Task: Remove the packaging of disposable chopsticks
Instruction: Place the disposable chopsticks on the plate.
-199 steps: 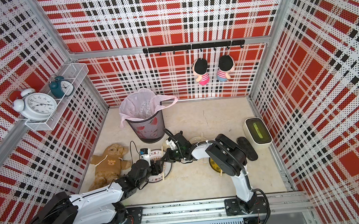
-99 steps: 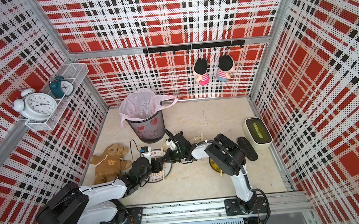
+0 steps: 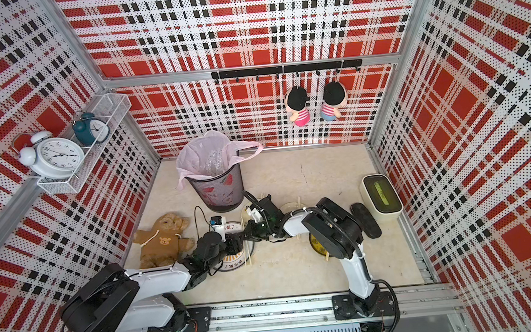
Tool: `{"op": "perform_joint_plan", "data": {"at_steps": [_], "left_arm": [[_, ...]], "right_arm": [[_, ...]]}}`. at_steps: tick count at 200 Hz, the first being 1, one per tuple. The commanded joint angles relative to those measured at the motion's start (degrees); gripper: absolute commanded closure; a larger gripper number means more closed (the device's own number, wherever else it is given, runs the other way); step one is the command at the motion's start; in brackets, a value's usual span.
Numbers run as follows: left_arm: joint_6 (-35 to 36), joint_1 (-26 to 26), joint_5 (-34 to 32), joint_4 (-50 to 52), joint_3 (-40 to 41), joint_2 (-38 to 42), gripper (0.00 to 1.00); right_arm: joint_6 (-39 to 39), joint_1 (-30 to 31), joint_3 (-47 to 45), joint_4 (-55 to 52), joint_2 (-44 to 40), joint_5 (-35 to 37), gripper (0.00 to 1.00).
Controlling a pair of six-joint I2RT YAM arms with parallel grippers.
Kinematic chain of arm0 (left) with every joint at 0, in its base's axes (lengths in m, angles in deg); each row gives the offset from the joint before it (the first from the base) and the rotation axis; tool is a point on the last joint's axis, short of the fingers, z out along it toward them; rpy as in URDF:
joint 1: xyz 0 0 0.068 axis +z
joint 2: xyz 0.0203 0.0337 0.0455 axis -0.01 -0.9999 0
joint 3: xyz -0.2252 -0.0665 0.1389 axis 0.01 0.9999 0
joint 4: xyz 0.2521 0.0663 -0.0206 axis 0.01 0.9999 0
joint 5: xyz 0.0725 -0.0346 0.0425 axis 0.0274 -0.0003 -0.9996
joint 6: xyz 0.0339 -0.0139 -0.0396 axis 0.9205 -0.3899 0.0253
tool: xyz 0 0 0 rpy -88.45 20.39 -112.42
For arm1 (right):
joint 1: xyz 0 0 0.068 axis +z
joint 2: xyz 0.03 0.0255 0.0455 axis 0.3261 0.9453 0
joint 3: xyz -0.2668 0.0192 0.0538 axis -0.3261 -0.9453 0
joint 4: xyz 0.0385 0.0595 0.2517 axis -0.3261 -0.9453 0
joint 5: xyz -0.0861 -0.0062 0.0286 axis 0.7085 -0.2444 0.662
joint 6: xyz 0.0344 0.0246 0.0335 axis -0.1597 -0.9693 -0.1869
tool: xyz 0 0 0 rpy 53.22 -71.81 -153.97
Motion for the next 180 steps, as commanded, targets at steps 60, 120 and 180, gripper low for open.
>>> {"op": "perform_joint_plan", "data": {"at_steps": [60,120,180], "left_arm": [[0.67,0.01,2.39,-0.59,-0.74,-0.43,0.35],[0.67,0.00,2.36,-0.50,-0.39,0.59,0.33],[0.67,0.00,2.16,-0.50,-0.30,1.19,0.30]], "right_arm": [[0.34,0.58,-0.60,3.26,-0.76,-0.44,0.84],[0.81,1.02,0.15,2.49,-1.04,-0.25,0.81],[1.27,1.18,0.15,1.76,-1.95,0.11,0.77]]}}
